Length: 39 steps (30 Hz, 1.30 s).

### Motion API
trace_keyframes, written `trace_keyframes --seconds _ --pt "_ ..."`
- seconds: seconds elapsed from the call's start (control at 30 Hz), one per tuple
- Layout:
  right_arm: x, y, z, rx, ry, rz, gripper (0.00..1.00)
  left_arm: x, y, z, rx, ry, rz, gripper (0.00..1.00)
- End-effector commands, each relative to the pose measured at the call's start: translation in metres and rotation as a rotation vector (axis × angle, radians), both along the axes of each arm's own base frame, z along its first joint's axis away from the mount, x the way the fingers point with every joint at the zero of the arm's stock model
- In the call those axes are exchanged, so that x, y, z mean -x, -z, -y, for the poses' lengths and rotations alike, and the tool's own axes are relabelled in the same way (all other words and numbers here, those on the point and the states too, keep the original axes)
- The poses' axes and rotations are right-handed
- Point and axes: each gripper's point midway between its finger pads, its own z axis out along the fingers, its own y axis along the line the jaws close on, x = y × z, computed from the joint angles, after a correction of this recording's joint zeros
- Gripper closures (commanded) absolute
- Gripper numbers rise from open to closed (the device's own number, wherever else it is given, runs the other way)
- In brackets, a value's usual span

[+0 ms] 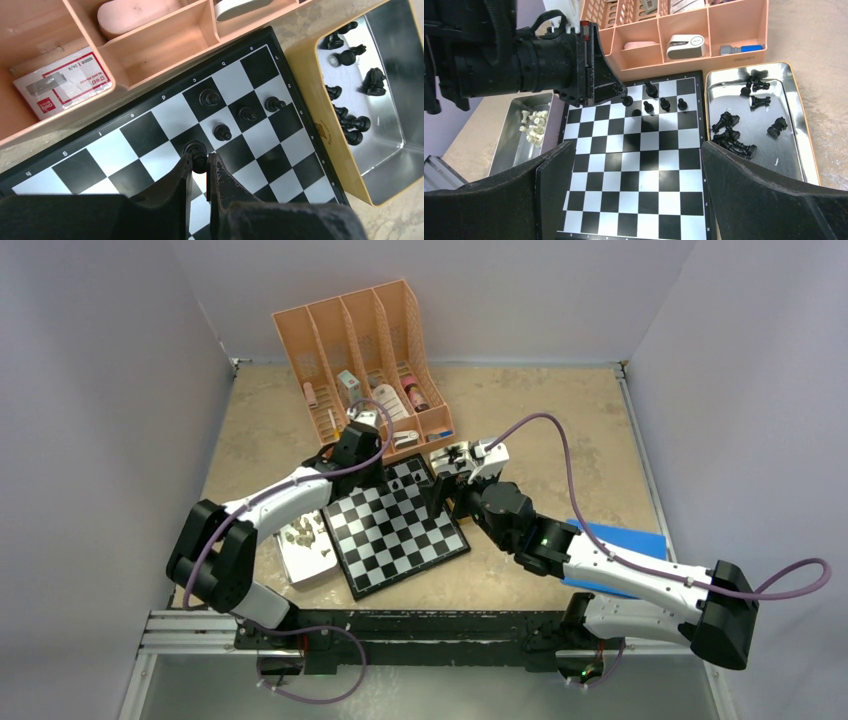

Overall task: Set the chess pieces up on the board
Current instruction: Place the chess piece on the chessboard.

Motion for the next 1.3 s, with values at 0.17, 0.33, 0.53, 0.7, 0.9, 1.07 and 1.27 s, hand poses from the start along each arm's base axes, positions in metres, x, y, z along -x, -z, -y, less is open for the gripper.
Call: trace_keyframes --seconds 0.17,0.33,0.53,0.7,0.9,1.07,1.27 --pt "-0.003 -0.014 0.003 -0.037 0.015 0.035 0.01 -0.021 -0.001 0.0 -0.016 -0.04 0.067 1.0" --pt "-0.003 -0.014 0.003 -0.039 0.017 0.036 0.01 -0.026 -0.006 -0.007 -0.053 -0.065 0.074 1.0" --pt "-0.002 -0.017 0.002 -0.048 0.01 0.041 0.01 -0.027 -0.006 -0.015 -0.076 -0.103 0.052 1.0" --pt "-0.002 -0.014 0.001 -0.037 0.006 0.036 0.01 -0.023 -0.009 -0.028 -0.076 -0.152 0.023 1.0" --pt "0.0 -0.015 0.002 -0.047 -0.002 0.04 0.01 -0.005 -0.007 -0.059 -0.054 -0.238 -0.025 1.0" --pt "0.001 -0.016 0.0 -0.052 -0.014 0.041 0.01 0.009 -0.009 -0.078 -0.001 -0.292 -0.032 1.0" --pt "0.003 -0.015 -0.003 -0.051 -0.031 0.039 0.01 0.019 -0.004 -0.085 0.005 -0.322 -0.025 1.0"
